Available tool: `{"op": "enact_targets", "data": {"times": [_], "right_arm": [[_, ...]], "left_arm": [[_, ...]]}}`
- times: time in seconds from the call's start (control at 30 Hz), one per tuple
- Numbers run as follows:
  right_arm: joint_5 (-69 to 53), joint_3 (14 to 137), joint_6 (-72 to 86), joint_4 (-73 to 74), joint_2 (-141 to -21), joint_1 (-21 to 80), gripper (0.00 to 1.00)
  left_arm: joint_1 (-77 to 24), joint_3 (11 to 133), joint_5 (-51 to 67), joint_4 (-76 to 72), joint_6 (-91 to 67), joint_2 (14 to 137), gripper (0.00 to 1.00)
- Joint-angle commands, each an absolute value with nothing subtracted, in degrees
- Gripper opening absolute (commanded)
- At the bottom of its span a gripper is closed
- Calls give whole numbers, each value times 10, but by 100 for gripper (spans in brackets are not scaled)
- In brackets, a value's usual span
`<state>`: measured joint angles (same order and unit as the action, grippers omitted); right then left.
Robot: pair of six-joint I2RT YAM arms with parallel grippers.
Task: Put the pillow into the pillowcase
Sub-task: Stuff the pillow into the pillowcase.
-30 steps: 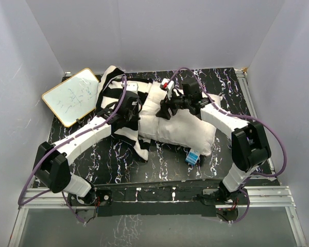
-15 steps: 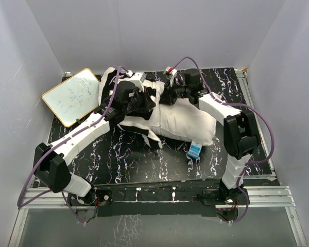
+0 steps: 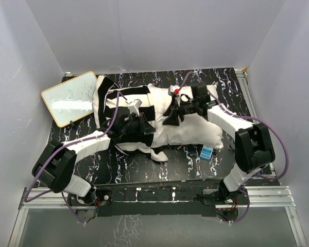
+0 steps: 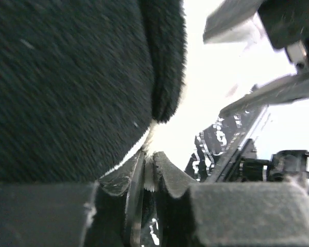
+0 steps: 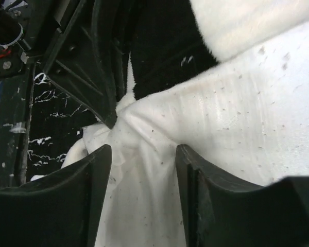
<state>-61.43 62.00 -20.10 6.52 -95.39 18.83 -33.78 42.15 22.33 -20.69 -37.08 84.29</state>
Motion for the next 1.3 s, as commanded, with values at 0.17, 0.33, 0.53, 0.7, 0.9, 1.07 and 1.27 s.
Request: {"op": "enact_targets", "data": {"times": [0.17, 0.33, 0.53, 0.7, 0.9, 1.07, 1.27], "right_arm": [[-568, 881, -369, 267, -965, 98, 99], [-549, 1010, -286, 245, -1135, 99, 100], [-555, 1042, -254, 250, -1222, 111, 98], [-568, 967, -278, 239, -1192, 131, 62], [-554, 879, -240, 153, -1140, 149, 23], [-549, 866, -215, 133, -1133, 149, 11], [-547, 851, -193, 95, -1104, 150, 8]], "left_arm": [[-341, 418, 233, -107, -295, 681, 42], [-321, 527, 145, 38, -251, 647, 72], [-249, 727, 146, 144, -264, 759, 85], [-240, 909, 95, 241, -263, 940, 85], [-255, 1092, 22, 353, -232, 1113, 84], [-272, 1168, -17, 398, -204, 1179, 73], [-274, 1198, 22, 387, -210, 1187, 14]]}}
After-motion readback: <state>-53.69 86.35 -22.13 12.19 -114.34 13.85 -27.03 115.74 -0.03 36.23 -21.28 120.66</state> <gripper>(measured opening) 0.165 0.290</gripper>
